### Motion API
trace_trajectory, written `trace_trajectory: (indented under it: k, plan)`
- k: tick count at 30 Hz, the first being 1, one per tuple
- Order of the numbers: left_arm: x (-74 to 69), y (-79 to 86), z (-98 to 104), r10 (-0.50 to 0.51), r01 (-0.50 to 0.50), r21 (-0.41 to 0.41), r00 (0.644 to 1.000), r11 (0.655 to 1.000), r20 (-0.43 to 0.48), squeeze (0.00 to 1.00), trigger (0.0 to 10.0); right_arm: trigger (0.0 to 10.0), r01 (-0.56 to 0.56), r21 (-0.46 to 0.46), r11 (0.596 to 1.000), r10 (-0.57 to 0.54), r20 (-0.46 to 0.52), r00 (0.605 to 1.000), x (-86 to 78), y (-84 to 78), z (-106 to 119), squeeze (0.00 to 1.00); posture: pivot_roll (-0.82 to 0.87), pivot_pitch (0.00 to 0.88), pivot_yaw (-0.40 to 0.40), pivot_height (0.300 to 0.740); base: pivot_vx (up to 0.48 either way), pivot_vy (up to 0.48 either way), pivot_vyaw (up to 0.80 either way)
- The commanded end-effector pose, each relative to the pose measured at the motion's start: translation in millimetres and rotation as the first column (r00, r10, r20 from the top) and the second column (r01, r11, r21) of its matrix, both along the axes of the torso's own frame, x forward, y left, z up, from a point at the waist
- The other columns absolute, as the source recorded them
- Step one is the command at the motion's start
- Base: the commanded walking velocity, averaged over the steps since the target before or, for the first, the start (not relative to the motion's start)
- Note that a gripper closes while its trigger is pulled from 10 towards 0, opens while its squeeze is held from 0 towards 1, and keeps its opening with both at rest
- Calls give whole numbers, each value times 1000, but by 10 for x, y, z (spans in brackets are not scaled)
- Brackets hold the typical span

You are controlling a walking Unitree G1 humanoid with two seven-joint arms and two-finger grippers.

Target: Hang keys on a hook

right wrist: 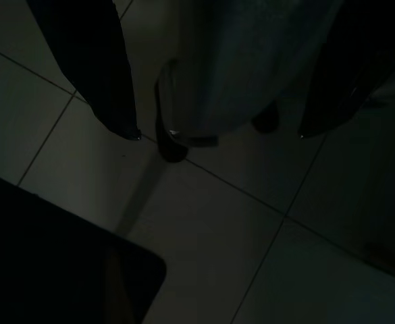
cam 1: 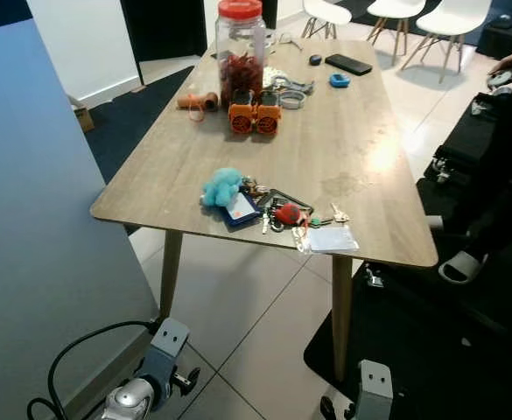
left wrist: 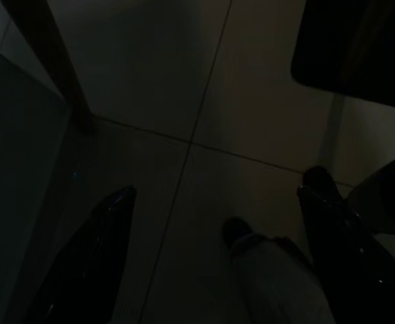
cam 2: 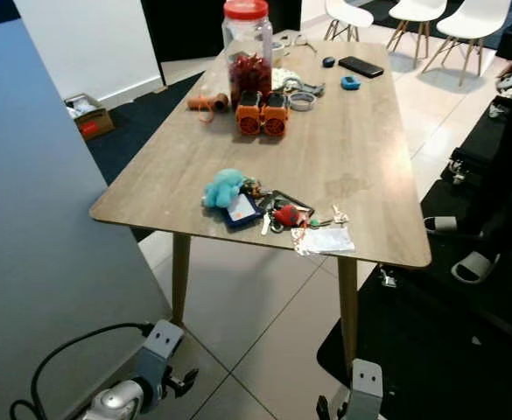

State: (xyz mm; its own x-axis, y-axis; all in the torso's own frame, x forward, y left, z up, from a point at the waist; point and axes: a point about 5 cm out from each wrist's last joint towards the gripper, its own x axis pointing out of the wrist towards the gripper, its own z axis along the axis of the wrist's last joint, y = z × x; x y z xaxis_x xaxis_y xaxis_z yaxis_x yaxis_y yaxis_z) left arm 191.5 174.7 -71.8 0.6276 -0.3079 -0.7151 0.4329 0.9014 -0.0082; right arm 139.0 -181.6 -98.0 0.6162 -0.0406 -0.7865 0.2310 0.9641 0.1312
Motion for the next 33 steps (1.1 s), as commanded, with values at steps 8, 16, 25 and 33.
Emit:
trace_trajectory:
  k: [8,16,25,33]
  plan:
    - [0,80,11,50,-50,-22,999,999,1,0,10000,10000,6,-3,1000,-6,-5,1000,-4,-6,-3,0,38,8,38,740,0,0,0]
    - [6,78,13,44,-44,-22,999,999,-2,0,10000,10000,6,-4,1000,-6,-5,1000,8,-11,1,0,36,6,38,740,0,-372,0]
    - [19,85,19,50,-50,-20,999,999,-1,0,10000,10000,9,-4,1000,-9,-12,1000,-13,-12,-7,0,39,11,42,740,0,-413,0]
    - [29,96,21,82,-82,-10,997,997,11,0,10000,10000,11,-1,1000,-11,-20,1000,-33,0,-17,0,42,11,45,740,0,0,0]
